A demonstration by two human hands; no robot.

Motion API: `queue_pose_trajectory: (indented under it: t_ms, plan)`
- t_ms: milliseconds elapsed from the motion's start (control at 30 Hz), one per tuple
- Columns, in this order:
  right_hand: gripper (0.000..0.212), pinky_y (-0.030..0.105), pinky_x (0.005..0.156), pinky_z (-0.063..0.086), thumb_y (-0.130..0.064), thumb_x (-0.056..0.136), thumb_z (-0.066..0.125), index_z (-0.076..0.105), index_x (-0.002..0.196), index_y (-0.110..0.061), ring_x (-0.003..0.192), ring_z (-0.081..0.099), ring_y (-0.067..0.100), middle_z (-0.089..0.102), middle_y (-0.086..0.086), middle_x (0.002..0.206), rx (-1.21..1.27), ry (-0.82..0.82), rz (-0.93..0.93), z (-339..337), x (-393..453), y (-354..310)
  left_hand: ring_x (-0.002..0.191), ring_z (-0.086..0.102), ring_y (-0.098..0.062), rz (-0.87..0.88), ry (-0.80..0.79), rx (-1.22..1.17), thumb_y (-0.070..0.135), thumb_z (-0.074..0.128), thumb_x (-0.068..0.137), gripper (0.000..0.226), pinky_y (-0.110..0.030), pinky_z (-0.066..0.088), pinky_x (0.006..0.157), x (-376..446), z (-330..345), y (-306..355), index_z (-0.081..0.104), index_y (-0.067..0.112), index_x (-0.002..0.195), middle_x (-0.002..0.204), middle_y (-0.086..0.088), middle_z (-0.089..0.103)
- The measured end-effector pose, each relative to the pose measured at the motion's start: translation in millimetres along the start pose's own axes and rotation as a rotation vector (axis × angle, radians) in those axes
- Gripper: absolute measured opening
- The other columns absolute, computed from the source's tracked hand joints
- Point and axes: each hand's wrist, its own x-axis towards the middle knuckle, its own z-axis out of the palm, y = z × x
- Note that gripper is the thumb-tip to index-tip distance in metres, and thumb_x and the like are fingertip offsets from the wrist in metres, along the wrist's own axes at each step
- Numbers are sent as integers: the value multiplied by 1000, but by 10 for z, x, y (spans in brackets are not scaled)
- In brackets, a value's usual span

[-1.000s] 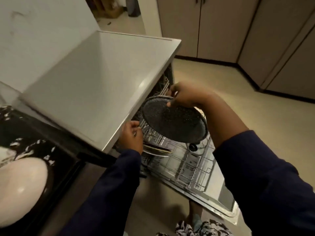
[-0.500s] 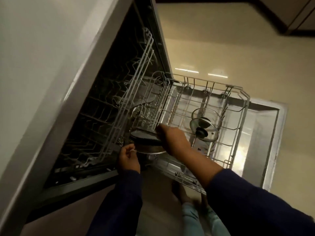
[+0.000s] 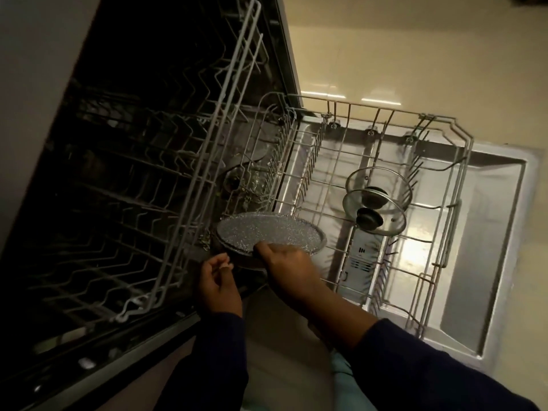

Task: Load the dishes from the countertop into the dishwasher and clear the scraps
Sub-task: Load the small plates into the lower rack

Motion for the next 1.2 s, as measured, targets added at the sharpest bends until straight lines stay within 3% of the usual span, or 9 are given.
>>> queue_pose_trajectory:
  t_ms: [100, 200, 267, 433, 567, 767, 933, 1100, 1200]
  plan:
    - [15, 23, 43, 43, -7, 72, 60, 63, 87, -7, 52, 64, 24, 67, 8, 65, 24, -28, 44, 53, 54, 66, 91, 54, -18, 2, 1, -13, -3, 39, 92, 21, -10, 44, 67, 50, 29, -11, 53, -1, 108, 90, 1, 55]
    - [24, 32, 60, 43, -9, 89, 51, 56, 111, -4, 79, 66, 30, 68, 15, 93, -7, -103, 56, 58, 130, 66, 80, 55, -8, 8, 1, -9, -3, 39, 92, 22, -8, 45, 66, 117, 48, -26, 54, -2, 108, 86, 7, 55]
    - [27, 32, 65, 39, -12, 94, 45, 50, 120, -4, 88, 64, 29, 66, 15, 102, 12, -91, 48, 64, 180, 35, 79, 53, -1, 9, -1, -3, -3, 39, 92, 21, -11, 42, 69, 150, 47, -38, 54, 0, 107, 90, 1, 56]
    - [28, 30, 62, 33, -16, 95, 44, 49, 119, -4, 86, 63, 29, 65, 14, 102, 8, -48, 52, 87, 265, -51, 78, 53, -1, 18, -10, 7, -3, 39, 92, 21, -14, 40, 70, 192, 21, -67, 54, 1, 106, 87, 3, 56]
    - [22, 25, 53, 33, -13, 87, 59, 57, 106, -1, 67, 66, 27, 68, 14, 83, -10, -3, 17, 73, 254, -126, 79, 53, -1, 24, -19, -6, -3, 39, 92, 21, -12, 40, 71, 200, -5, -90, 53, 1, 107, 87, 6, 55]
    - [29, 29, 62, 35, -18, 97, 41, 46, 123, -6, 89, 63, 28, 65, 13, 105, -48, -74, 74, 138, 288, -77, 75, 55, 3, 39, -17, 2, -3, 39, 92, 20, -1, 43, 63, 257, -40, -150, 54, 2, 106, 85, 12, 54]
    - [29, 29, 63, 36, -13, 96, 41, 46, 124, -7, 92, 62, 27, 64, 12, 105, -89, -147, 115, 254, 375, 49, 79, 53, 0, 39, -15, 10, -2, 40, 92, 20, -9, 43, 68, 256, -42, -187, 53, 2, 106, 86, 12, 54]
    - [27, 39, 86, 44, -15, 96, 44, 48, 122, -7, 101, 60, 31, 62, 14, 112, -36, -284, 203, 387, 536, 235, 75, 57, 8, 35, -3, 55, -2, 45, 90, 17, -10, 43, 71, 292, 15, -154, 55, 11, 97, 91, 1, 58]
    - [32, 50, 110, 23, -28, 99, 40, 48, 125, -12, 116, 54, 28, 58, 11, 125, 57, -388, 248, 424, 600, 301, 89, 56, -7, 37, -11, 82, 0, 48, 90, 17, -14, 41, 74, 321, 64, -89, 58, 7, 102, 97, 0, 57]
